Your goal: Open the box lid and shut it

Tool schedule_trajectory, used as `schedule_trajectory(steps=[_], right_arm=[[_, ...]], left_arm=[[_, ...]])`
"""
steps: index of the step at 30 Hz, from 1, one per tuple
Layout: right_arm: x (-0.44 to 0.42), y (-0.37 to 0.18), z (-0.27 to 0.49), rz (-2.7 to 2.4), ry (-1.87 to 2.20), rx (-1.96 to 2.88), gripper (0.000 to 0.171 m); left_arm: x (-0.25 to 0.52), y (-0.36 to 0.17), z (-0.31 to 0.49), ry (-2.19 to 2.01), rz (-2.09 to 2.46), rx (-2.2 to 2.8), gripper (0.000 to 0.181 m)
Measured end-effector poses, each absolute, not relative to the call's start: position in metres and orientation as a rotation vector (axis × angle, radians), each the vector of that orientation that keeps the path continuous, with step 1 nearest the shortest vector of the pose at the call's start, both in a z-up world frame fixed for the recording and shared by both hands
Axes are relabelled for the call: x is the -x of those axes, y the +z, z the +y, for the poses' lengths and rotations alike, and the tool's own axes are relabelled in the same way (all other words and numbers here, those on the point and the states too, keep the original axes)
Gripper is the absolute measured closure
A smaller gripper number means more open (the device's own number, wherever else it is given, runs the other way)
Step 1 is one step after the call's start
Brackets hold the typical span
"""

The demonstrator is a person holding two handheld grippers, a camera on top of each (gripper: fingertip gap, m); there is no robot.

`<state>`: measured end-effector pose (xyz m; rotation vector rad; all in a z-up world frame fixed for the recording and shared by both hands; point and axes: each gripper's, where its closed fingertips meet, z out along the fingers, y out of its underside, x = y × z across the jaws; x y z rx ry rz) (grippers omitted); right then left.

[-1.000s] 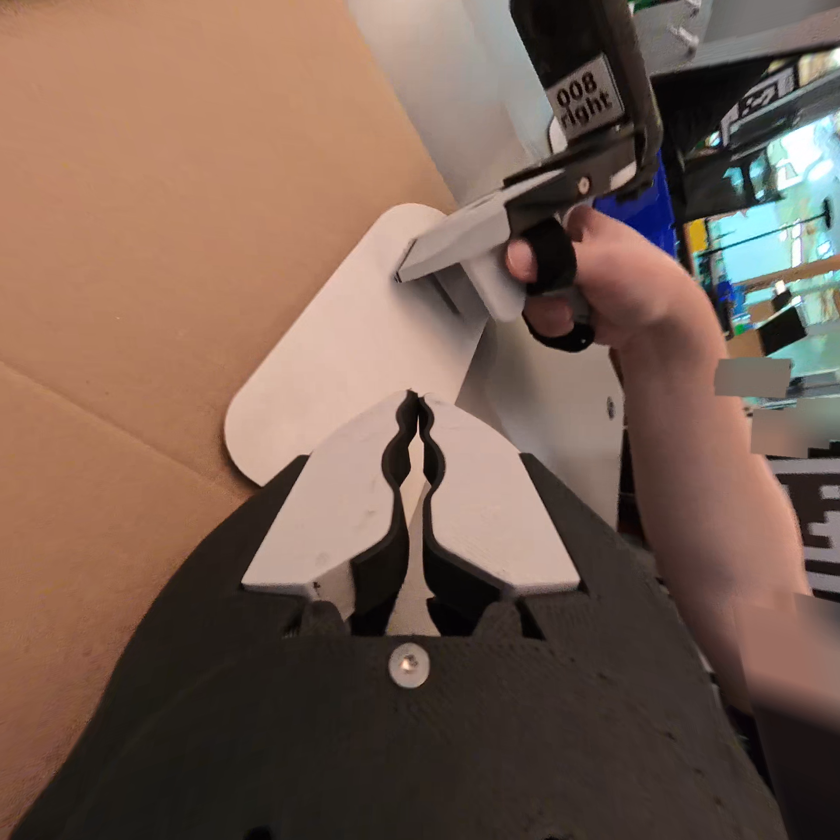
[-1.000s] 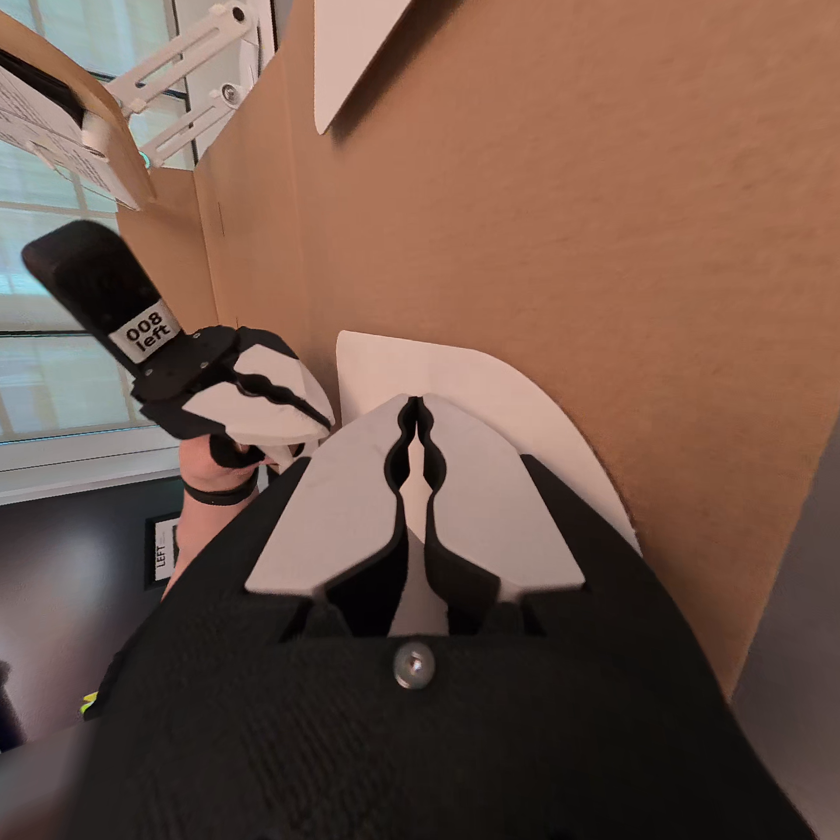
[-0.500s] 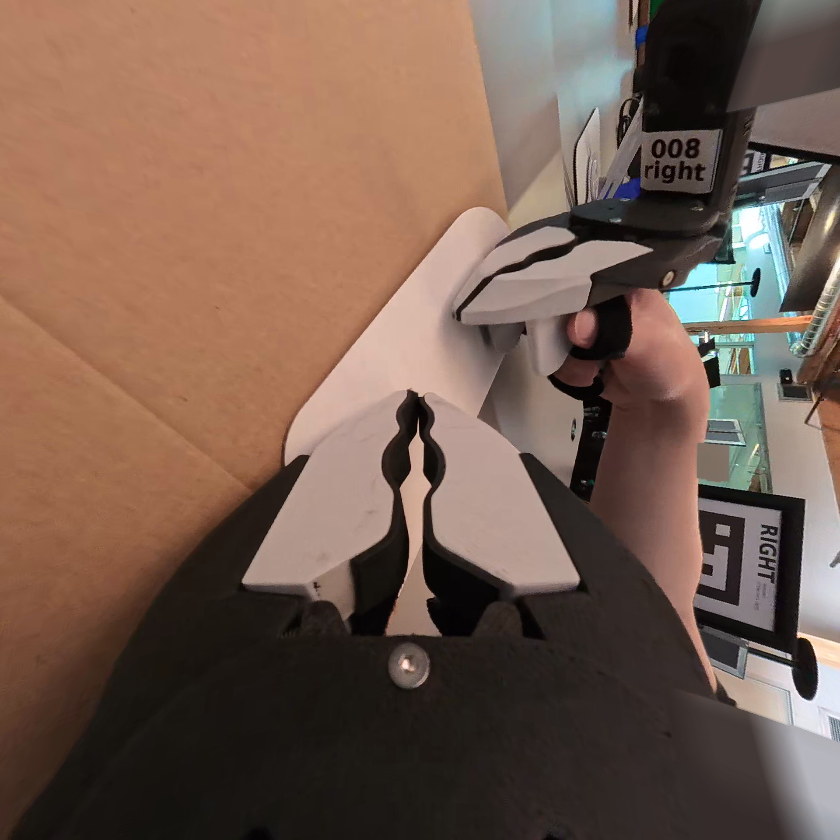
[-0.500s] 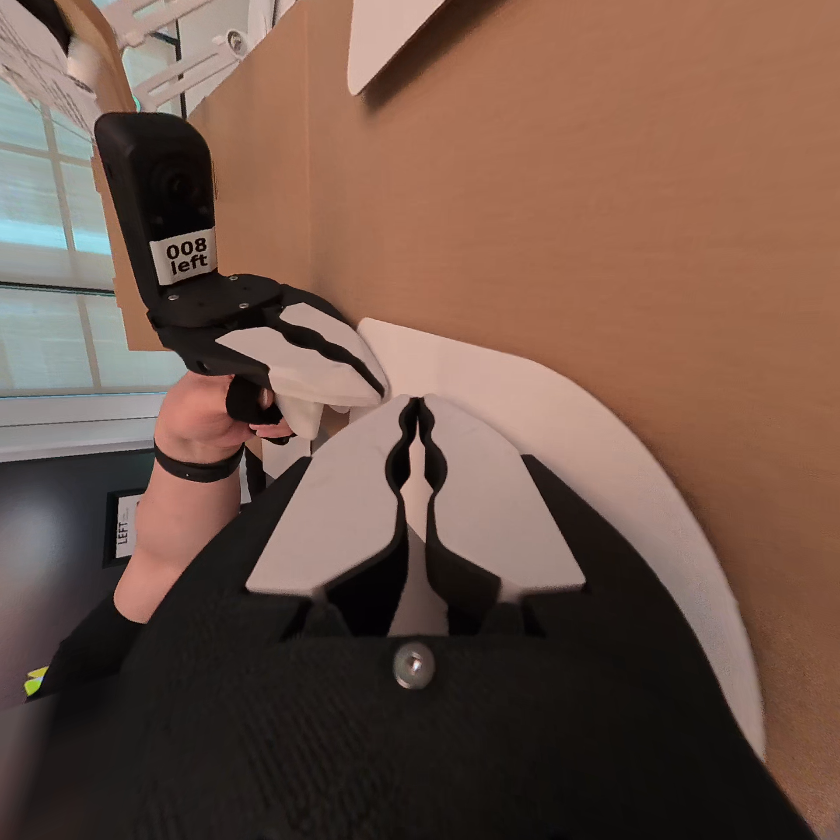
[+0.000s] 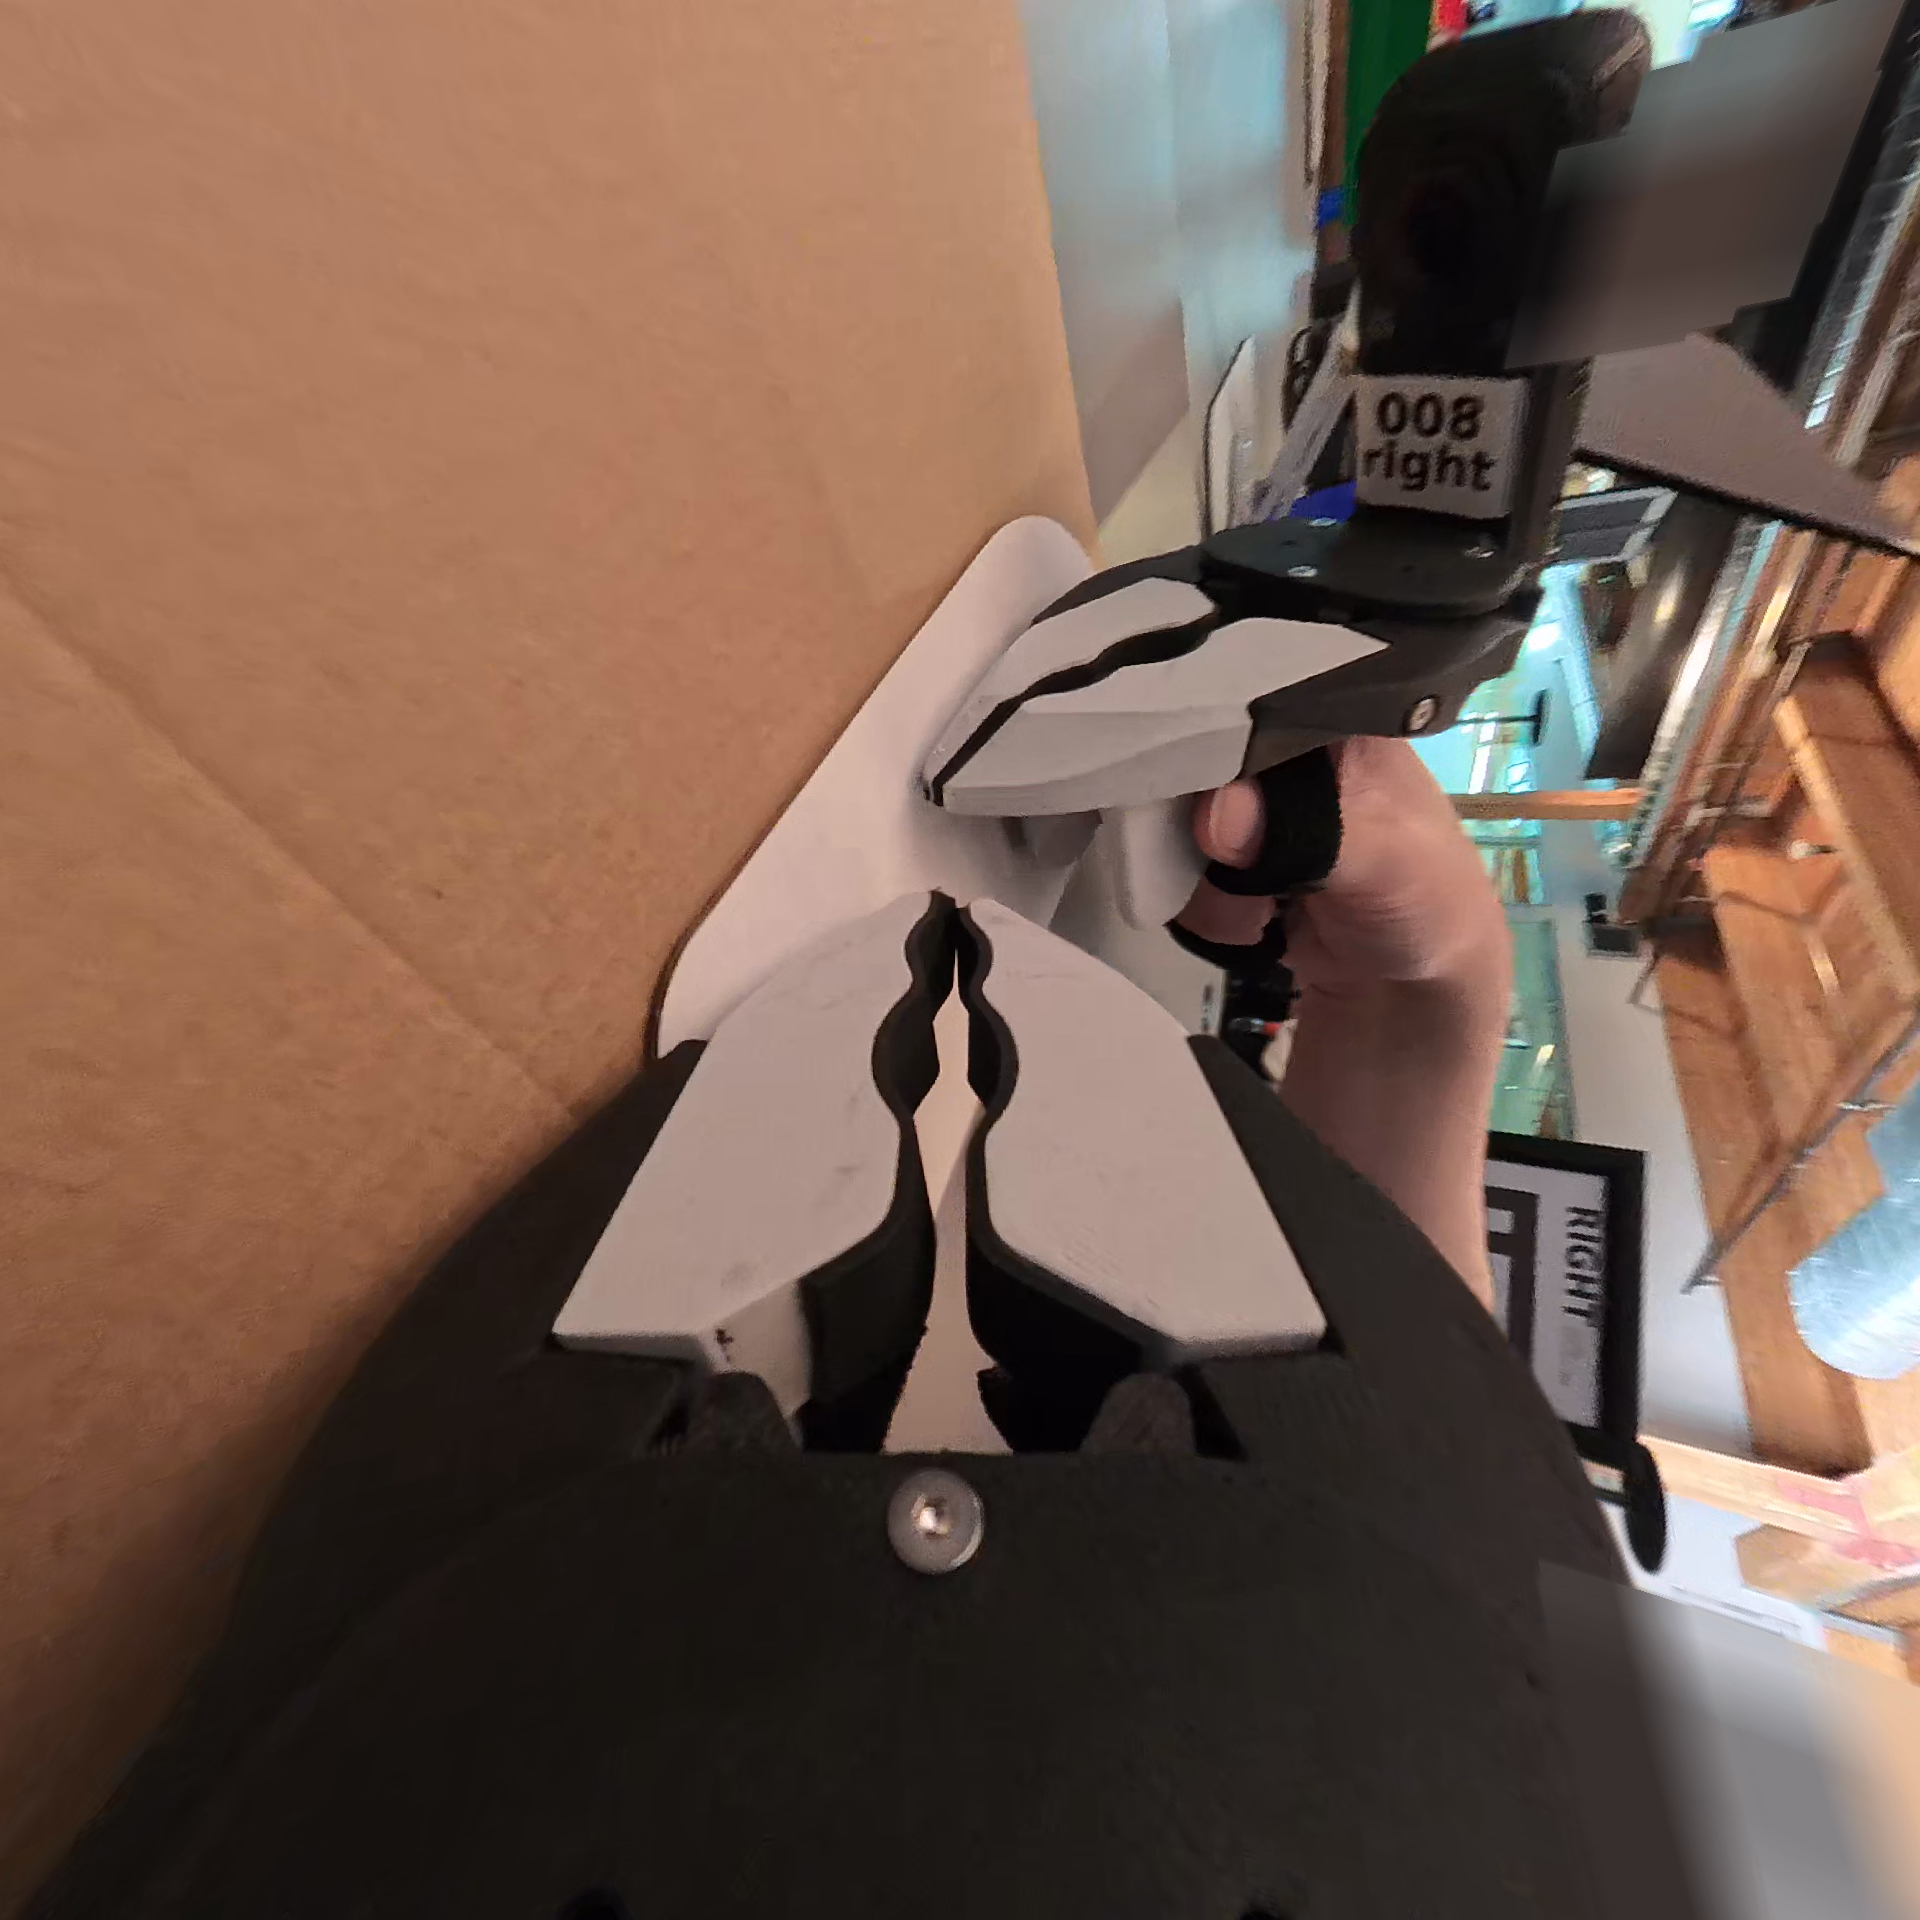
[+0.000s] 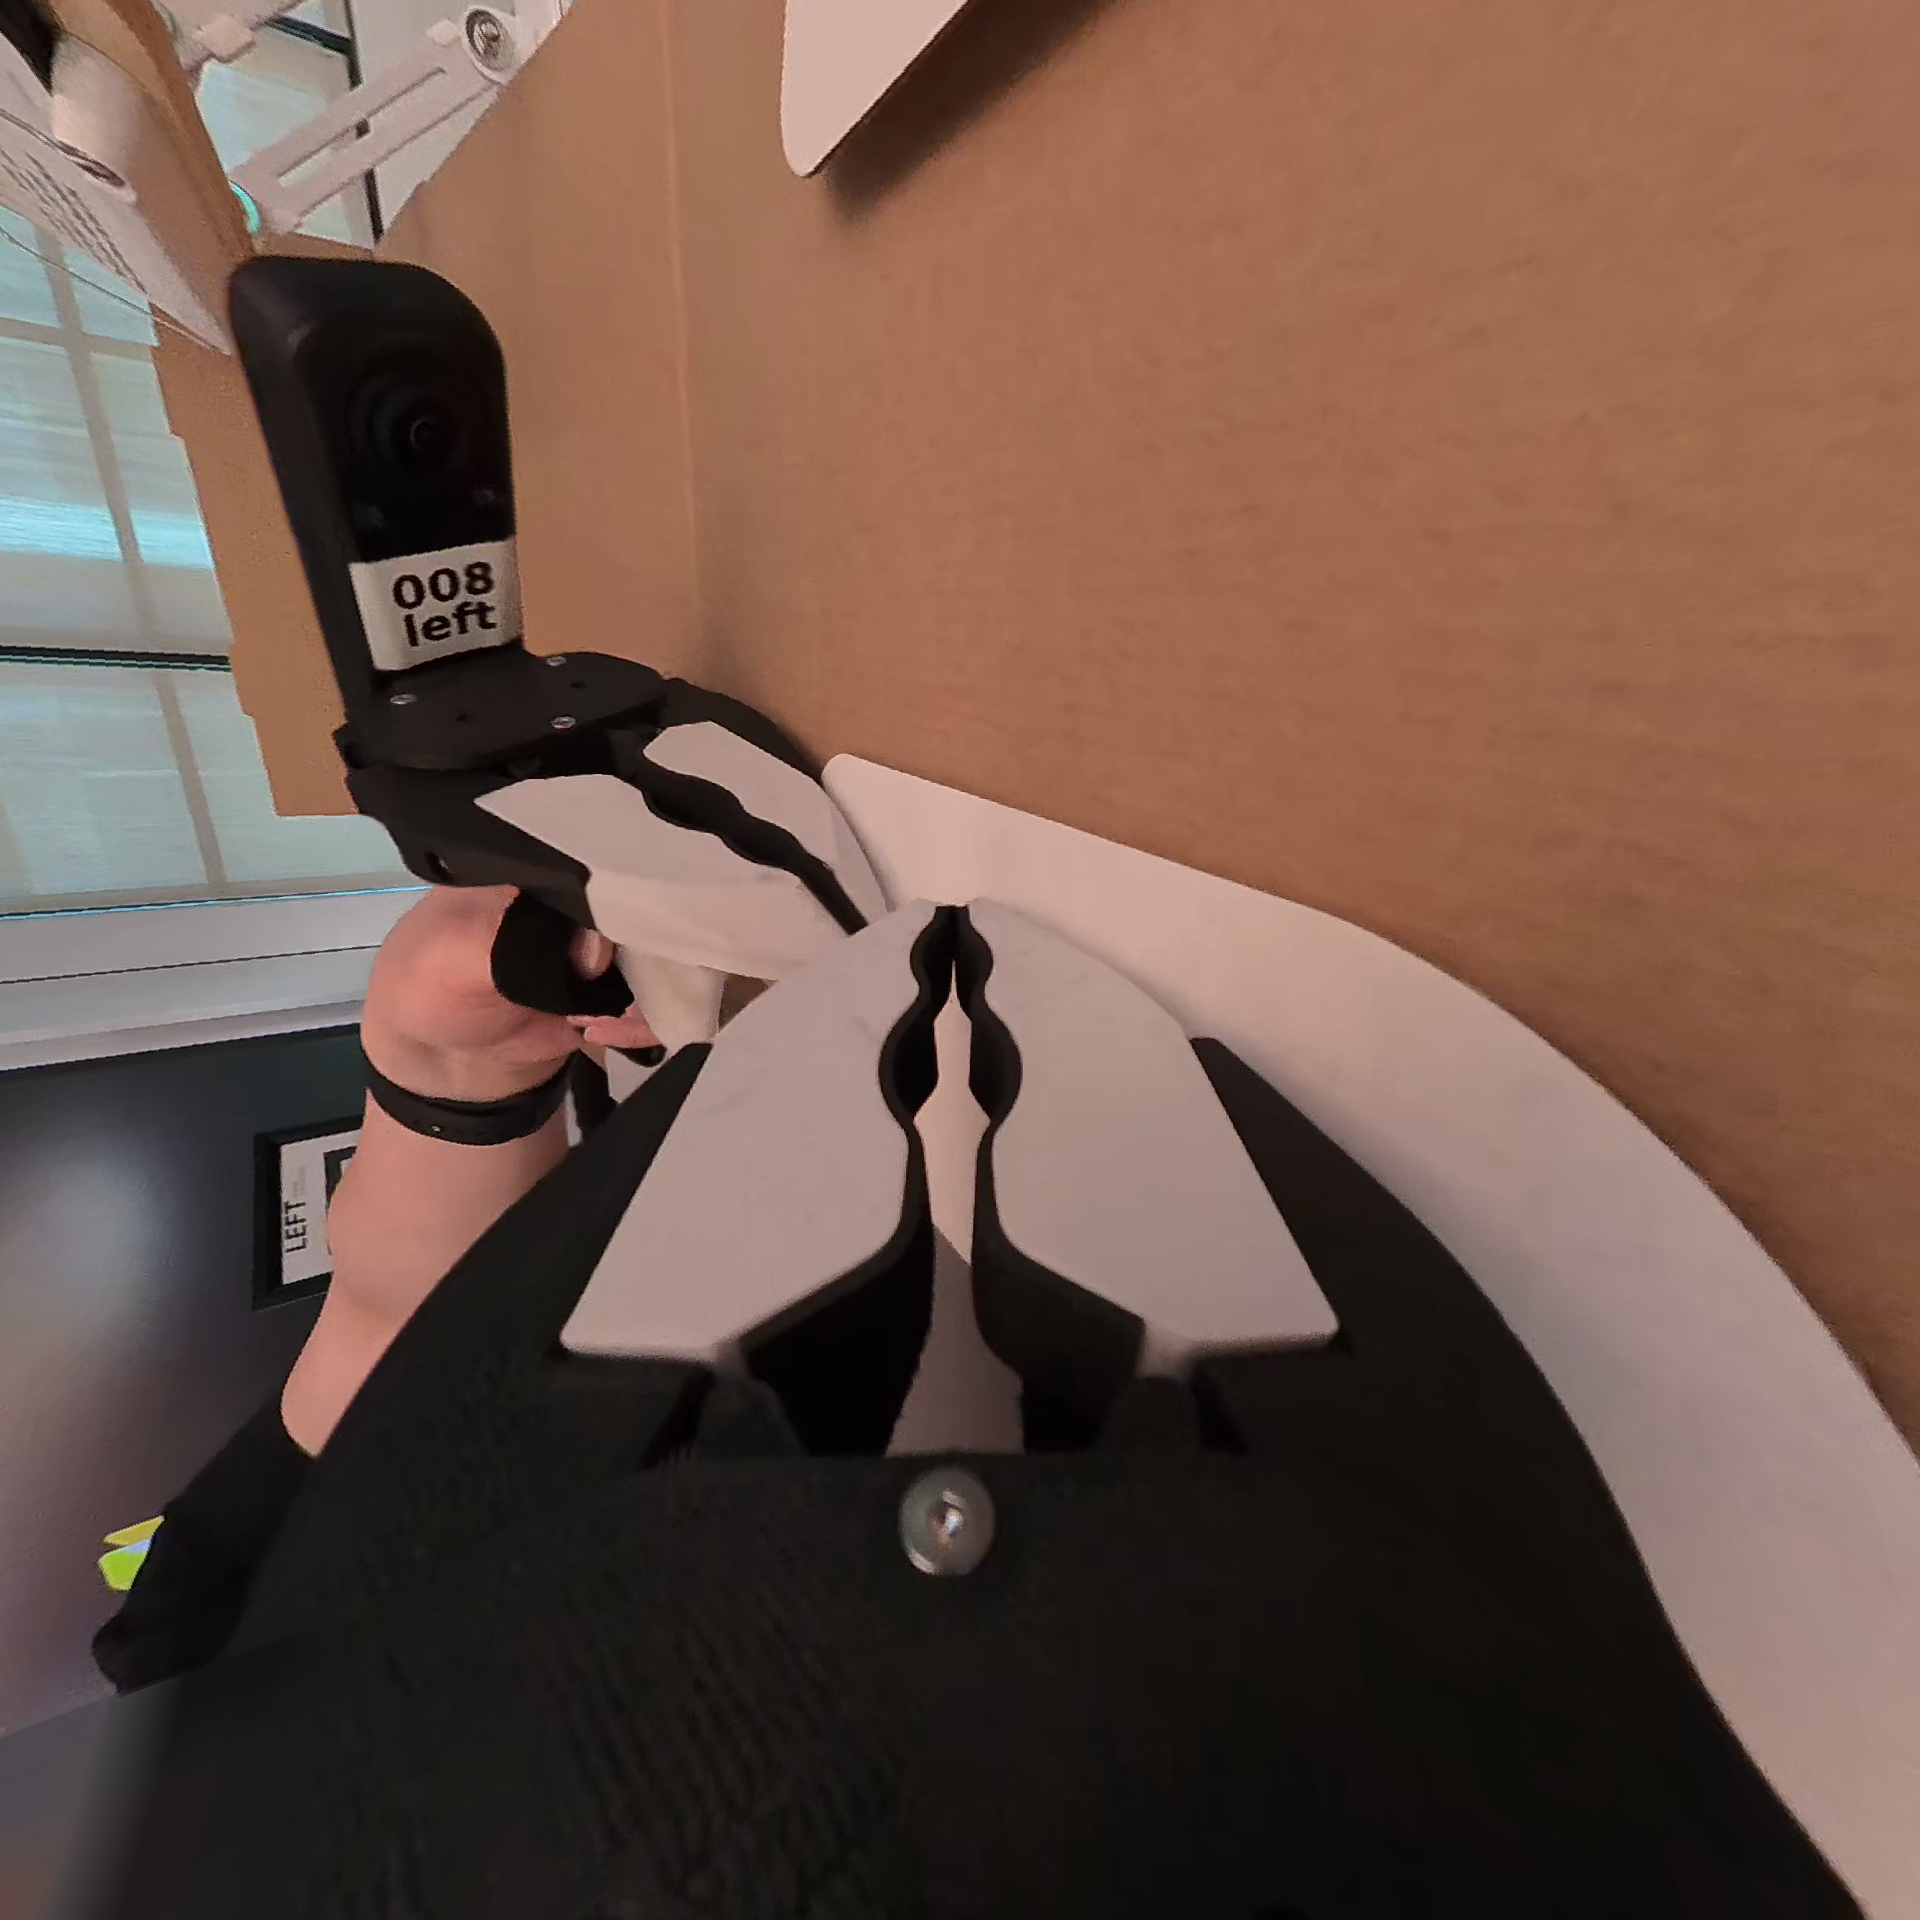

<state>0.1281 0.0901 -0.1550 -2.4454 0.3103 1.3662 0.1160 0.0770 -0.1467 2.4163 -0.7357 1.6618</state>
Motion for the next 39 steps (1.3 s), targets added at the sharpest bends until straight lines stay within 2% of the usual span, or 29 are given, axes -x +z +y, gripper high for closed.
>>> schedule_trajectory(steps=[5, 12, 19, 29, 34, 39], right_arm=[[-0.128, -0.152, 0.09, 0.301, 1.384, 2.428, 0.171], [-0.131, -0.154, 0.083, 0.271, 1.365, 2.467, 0.171], [-0.166, -0.155, 0.084, 0.412, 1.332, 2.37, 0.171], [-0.221, -0.155, 0.046, 0.526, 1.37, 2.318, 0.17], [-0.214, -0.151, 0.038, 0.432, 1.326, 2.337, 0.171], [-0.18, -0.146, 0.02, 0.277, 1.449, 2.395, 0.171]], left_arm=[[-0.117, -0.149, 0.086, 1.693, -0.616, -2.471, 0.181], [-0.117, -0.156, 0.084, 1.505, -0.763, -2.603, 0.181], [-0.117, -0.153, 0.085, 1.612, -0.662, -2.547, 0.181], [-0.116, -0.154, 0.085, 1.586, -0.709, -2.569, 0.181], [-0.116, -0.154, 0.085, 1.588, -0.712, -2.576, 0.181], [-0.116, -0.154, 0.084, 1.577, -0.717, -2.576, 0.181]])
